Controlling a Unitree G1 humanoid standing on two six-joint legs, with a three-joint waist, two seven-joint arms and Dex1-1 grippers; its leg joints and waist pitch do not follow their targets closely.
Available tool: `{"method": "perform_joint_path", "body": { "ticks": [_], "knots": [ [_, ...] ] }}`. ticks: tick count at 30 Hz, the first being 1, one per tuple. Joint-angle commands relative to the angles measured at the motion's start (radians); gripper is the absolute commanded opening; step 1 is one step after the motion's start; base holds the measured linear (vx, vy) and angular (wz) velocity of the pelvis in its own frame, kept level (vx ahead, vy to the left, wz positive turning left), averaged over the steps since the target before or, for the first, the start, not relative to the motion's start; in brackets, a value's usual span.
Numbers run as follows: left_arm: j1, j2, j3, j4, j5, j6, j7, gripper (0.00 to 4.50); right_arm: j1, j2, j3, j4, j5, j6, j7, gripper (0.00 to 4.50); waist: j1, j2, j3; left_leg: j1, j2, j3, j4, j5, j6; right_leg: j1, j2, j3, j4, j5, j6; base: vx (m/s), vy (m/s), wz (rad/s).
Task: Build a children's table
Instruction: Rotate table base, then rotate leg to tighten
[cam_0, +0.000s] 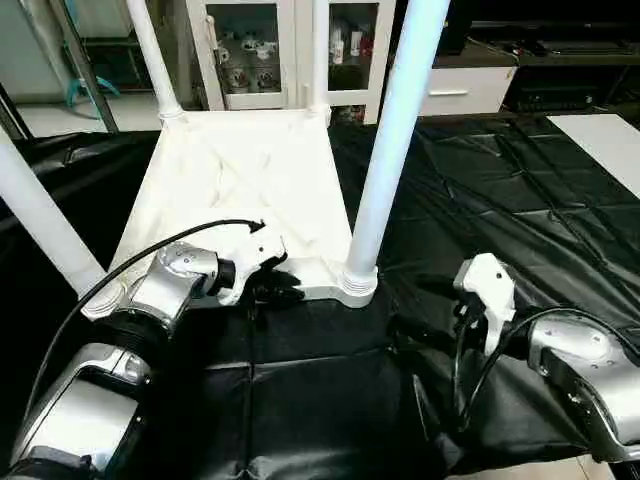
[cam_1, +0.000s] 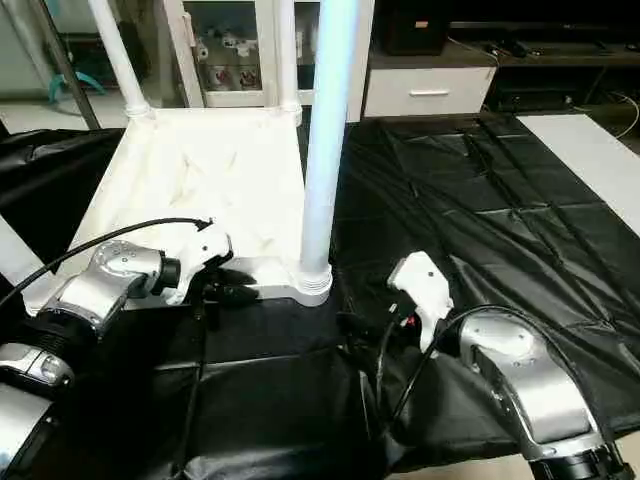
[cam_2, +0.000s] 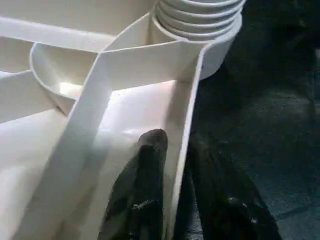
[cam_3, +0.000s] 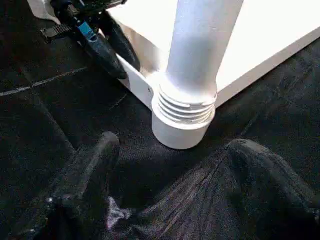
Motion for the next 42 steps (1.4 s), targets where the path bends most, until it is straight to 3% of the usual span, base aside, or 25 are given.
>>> {"method": "perform_joint_path", "body": {
  "ticks": [1, 8, 12, 13, 14, 17, 18, 19, 23, 24, 25, 28, 29, 31, 33, 42],
  "knots": [
    [0.004, 0.005, -0.018, 0.011, 0.023, 0.014, -0.016, 0.72, -0.007, 0.0, -0.001, -0.009, 0.001, 0.006, -0.001, 3.84, 0.002, 0.002, -0.057, 0.017, 0.056, -0.021, -0.089, -0.217, -0.003, 0.036, -0.079, 0.034, -0.067, -0.109, -0.264, 0.0, 0.0, 0.0],
    [0.041, 0.008, -0.046, -0.036, 0.034, 0.05, -0.074, 0.15, -0.02, 0.008, -0.016, 0.014, -0.011, -0.006, -0.024, 3.84, 0.0, 0.003, -0.06, 0.015, 0.056, -0.021, -0.088, -0.179, 0.004, 0.04, -0.079, 0.033, -0.06, -0.043, -0.275, 0.0, 0.0, 0.0],
    [0.092, -0.015, -0.032, -0.122, 0.012, 0.097, -0.041, 0.03, -0.035, 0.022, -0.045, 0.034, -0.007, -0.006, -0.056, 3.84, -0.003, 0.009, -0.061, 0.015, 0.056, -0.018, -0.084, -0.163, 0.015, 0.041, -0.079, 0.032, -0.059, -0.005, -0.292, 0.0, 0.0, 0.0],
    [0.094, -0.016, -0.031, -0.125, 0.011, 0.099, -0.041, 0.03, -0.035, 0.022, -0.045, 0.034, -0.006, -0.006, -0.056, 3.84, -0.003, 0.004, -0.061, 0.015, 0.055, -0.017, -0.083, -0.167, 0.021, 0.042, -0.078, 0.033, -0.06, -0.016, -0.289, 0.0, 0.0, 0.0],
    [0.139, -0.019, -0.024, -0.223, -0.017, 0.16, -0.036, 0.03, -0.02, 0.013, -0.049, 0.022, 0.005, 0.0, -0.041, 3.84, -0.002, 0.006, -0.061, 0.015, 0.055, -0.017, -0.083, -0.167, 0.023, 0.042, -0.078, 0.033, -0.06, -0.026, -0.287, 0.0, 0.0, 0.0],
    [0.179, -0.019, -0.02, -0.31, -0.037, 0.206, -0.031, 0.03, -0.005, 0.004, -0.052, 0.012, 0.013, 0.003, -0.028, 3.84, -0.003, 0.01, -0.06, 0.015, 0.058, -0.018, -0.086, -0.177, 0.028, 0.041, -0.079, 0.034, -0.067, -0.083, -0.272, 0.0, 0.0, 0.0],
    [0.224, -0.018, -0.025, -0.395, -0.052, 0.231, -0.028, 0.03, 0.009, -0.008, -0.049, 0.005, 0.017, 0.002, -0.009, 3.84, -0.003, 0.01, -0.06, 0.015, 0.057, -0.017, -0.086, -0.184, 0.027, 0.041, -0.076, 0.033, -0.067, -0.103, -0.267, 0.0, 0.0, 0.0],
    [0.254, -0.018, -0.029, -0.445, -0.055, 0.237, -0.022, 0.03, 0.017, -0.017, -0.046, 0.002, 0.018, -0.002, 0.005, 3.84, -0.002, 0.01, -0.061, 0.013, 0.062, -0.02, -0.088, -0.182, 0.03, 0.045, -0.08, 0.034, -0.067, -0.097, -0.265, 0.0, 0.0, 0.0],
    [0.325, -0.021, -0.04, -0.561, -0.032, 0.241, 0.017, 0.03, 0.02, -0.035, -0.039, 0.009, 0.036, 0.009, 0.051, 3.84, -0.006, 0.011, -0.057, 0.012, 0.057, -0.018, -0.088, -0.199, 0.043, 0.038, -0.075, 0.033, -0.075, -0.165, -0.244, 0.0, 0.0, 0.0],
    [0.335, -0.023, -0.039, -0.583, -0.029, 0.249, 0.026, 0.0, 0.017, -0.036, -0.04, 0.013, 0.043, 0.015, 0.058, 4.11, -0.007, 0.003, -0.055, 0.011, 0.057, -0.017, -0.089, -0.201, 0.047, 0.037, -0.074, 0.034, -0.079, -0.191, -0.235, 0.0, 0.0, 0.0],
    [0.351, -0.03, -0.036, -0.615, -0.028, 0.264, 0.042, 0.0, 0.008, -0.041, -0.037, 0.021, 0.055, 0.024, 0.079, 4.17, -0.006, 0.001, -0.055, 0.011, 0.057, -0.017, -0.089, -0.197, 0.049, 0.036, -0.074, 0.034, -0.08, -0.21, -0.227, 0.0, 0.0, 0.0],
    [0.37, -0.037, -0.032, -0.657, -0.031, 0.287, 0.059, 0.0, -0.004, -0.05, -0.025, 0.03, 0.069, 0.028, 0.12, 4.37, -0.005, 0.007, -0.056, 0.011, 0.056, -0.018, -0.088, -0.184, 0.052, 0.033, -0.073, 0.034, -0.081, -0.229, -0.218, 0.0, 0.0, 0.0],
    [0.377, -0.035, -0.036, -0.677, -0.027, 0.297, 0.063, 0.0, -0.013, -0.059, -0.01, 0.037, 0.068, 0.022, 0.148, 4.45, -0.008, -0.001, -0.057, 0.01, 0.056, -0.017, -0.087, -0.181, 0.055, 0.034, -0.072, 0.033, -0.08, -0.225, -0.215, 0.0, 0.0, 0.0],
    [0.38, -0.034, -0.041, -0.686, -0.022, 0.296, 0.065, 0.0, -0.023, -0.063, 0.001, 0.047, 0.061, 0.015, 0.163, 4.45, -0.005, 0.004, -0.059, 0.011, 0.055, -0.018, -0.085, -0.167, 0.06, 0.031, -0.072, 0.033, -0.079, -0.216, -0.213, 0.0, 0.0, 0.0],
    [0.382, -0.034, -0.042, -0.693, -0.022, 0.293, 0.067, 0.0, -0.046, -0.06, 0.021, 0.082, 0.039, 0.0, 0.174, 4.45, -0.006, 0.001, -0.059, 0.008, 0.053, -0.017, -0.085, -0.152, 0.064, 0.032, -0.07, 0.032, -0.078, -0.191, -0.218, 0.0, 0.0, 0.0],
    [0.384, -0.04, -0.049, -0.721, -0.024, 0.319, 0.069, 0.0, -0.179, -0.008, 0.092, 0.268, -0.04, -0.069, 0.188, 4.45, -0.006, 0.008, -0.066, 0.007, 0.05, -0.015, -0.076, -0.107, 0.077, 0.034, -0.069, 0.028, -0.067, -0.11, -0.252, 0.0, 0.0, 0.0]
  ]
}}
